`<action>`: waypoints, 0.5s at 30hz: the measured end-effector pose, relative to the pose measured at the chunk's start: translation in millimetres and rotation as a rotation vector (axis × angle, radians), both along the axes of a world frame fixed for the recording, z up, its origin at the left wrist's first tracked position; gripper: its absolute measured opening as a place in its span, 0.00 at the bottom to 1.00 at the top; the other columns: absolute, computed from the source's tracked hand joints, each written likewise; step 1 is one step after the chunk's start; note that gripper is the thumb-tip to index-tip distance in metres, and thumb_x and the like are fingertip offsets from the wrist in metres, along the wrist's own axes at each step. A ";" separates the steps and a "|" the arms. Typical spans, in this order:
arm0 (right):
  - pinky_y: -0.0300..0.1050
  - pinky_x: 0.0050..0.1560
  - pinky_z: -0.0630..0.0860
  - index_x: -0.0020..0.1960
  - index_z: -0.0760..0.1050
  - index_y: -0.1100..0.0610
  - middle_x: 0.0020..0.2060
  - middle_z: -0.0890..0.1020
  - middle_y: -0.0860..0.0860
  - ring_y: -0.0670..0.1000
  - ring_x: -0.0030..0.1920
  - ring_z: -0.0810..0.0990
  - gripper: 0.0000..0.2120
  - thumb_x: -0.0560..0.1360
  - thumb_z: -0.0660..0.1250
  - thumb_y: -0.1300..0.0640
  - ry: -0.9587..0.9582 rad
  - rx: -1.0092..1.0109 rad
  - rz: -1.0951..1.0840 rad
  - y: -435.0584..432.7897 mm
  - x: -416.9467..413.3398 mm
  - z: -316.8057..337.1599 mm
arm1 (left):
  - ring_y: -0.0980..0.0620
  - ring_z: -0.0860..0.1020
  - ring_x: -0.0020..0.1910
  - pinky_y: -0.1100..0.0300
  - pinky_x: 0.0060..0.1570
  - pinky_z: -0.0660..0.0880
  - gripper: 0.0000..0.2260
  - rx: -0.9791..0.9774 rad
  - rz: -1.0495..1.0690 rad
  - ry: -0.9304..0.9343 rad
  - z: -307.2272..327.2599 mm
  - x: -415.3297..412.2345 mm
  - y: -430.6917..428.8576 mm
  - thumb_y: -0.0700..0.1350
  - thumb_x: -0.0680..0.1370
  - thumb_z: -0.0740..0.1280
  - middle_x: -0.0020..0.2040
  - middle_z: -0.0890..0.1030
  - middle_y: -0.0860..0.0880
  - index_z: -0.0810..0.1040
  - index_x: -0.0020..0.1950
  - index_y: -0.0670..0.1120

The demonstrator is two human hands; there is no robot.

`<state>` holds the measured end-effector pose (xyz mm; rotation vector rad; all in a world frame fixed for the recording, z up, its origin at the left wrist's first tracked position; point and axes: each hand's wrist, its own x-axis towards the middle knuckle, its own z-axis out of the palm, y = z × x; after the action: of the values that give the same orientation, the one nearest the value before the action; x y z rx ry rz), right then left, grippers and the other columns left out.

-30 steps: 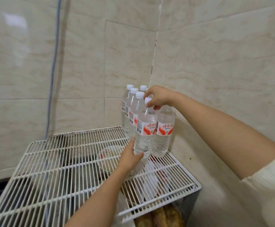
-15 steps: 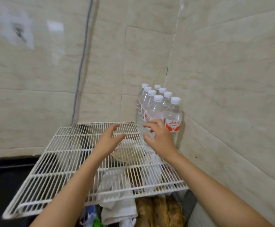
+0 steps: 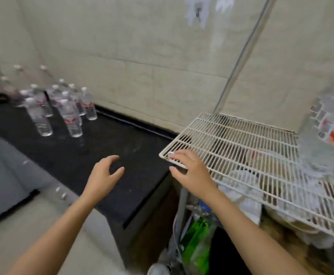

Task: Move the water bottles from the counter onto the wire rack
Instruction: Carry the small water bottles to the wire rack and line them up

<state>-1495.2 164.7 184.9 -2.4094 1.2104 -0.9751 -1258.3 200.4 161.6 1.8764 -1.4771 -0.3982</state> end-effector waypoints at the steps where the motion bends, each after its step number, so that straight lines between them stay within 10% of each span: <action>1: 0.34 0.63 0.61 0.60 0.76 0.58 0.58 0.77 0.56 0.50 0.61 0.71 0.18 0.74 0.64 0.51 0.028 0.047 0.061 3.4 22.1 -9.2 | 0.44 0.71 0.66 0.52 0.63 0.67 0.21 0.022 0.050 -0.012 -5.8 20.2 16.6 0.44 0.77 0.66 0.66 0.73 0.42 0.69 0.68 0.41; 15: 0.49 0.67 0.65 0.68 0.68 0.50 0.67 0.69 0.51 0.51 0.68 0.65 0.22 0.76 0.63 0.48 0.353 0.216 0.148 72.7 236.5 -23.9 | 0.43 0.71 0.65 0.50 0.65 0.67 0.21 0.056 0.323 -0.014 -25.3 248.7 184.9 0.45 0.76 0.66 0.66 0.74 0.43 0.69 0.68 0.42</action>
<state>-1258.8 237.4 161.0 -2.5158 1.1540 -0.3640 -1009.6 385.2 136.3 2.1207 -1.1536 -0.2747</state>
